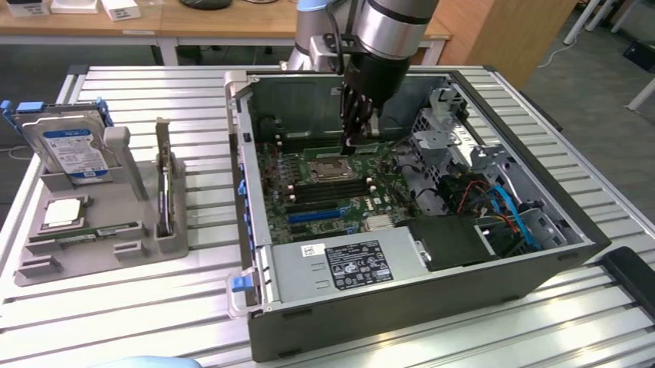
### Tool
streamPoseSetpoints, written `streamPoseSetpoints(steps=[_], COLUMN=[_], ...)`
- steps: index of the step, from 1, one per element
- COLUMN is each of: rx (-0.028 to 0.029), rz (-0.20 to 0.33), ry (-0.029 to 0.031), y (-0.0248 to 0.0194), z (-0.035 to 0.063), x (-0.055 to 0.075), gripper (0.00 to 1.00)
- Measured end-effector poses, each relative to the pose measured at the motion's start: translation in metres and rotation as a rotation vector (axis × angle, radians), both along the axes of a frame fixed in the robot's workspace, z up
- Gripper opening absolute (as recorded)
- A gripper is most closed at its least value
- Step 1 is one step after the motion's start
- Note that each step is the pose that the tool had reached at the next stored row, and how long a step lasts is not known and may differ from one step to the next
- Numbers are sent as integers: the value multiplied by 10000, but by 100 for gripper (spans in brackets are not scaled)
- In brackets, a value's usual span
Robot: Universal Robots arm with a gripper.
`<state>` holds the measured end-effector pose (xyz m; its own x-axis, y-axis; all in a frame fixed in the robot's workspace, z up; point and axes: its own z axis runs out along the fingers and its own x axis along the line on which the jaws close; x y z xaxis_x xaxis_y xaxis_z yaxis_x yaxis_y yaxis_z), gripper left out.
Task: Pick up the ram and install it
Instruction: 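Insert the ram into the slot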
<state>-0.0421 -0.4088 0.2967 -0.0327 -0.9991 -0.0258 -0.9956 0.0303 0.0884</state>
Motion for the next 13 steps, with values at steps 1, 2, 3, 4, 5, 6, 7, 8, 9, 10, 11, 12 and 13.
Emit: streamPoseSetpoints(steps=[1,2,3,4,5,6,7,8,9,10,11,12,13], rx=[0,-1,-1,-1,0,1,1,0,-2,-4,-9,-11,-11], rz=[0,0,0,0,0,0,0,0,0,0,0,0,0], ry=[0,0,0,0,0,0,0,0,0,0,0,1,0], y=[0,0,0,0,0,0,0,0,0,0,0,0,0], z=[-18,-36,-54,-72,-90,-108,-124,-139,-153,-164,-169,-169,-169], x=[0,0,0,0,0,0,0,0,0,0,0,0,0], gripper=[13,13,13,13,13,13,13,13,13,13,13,13,13])
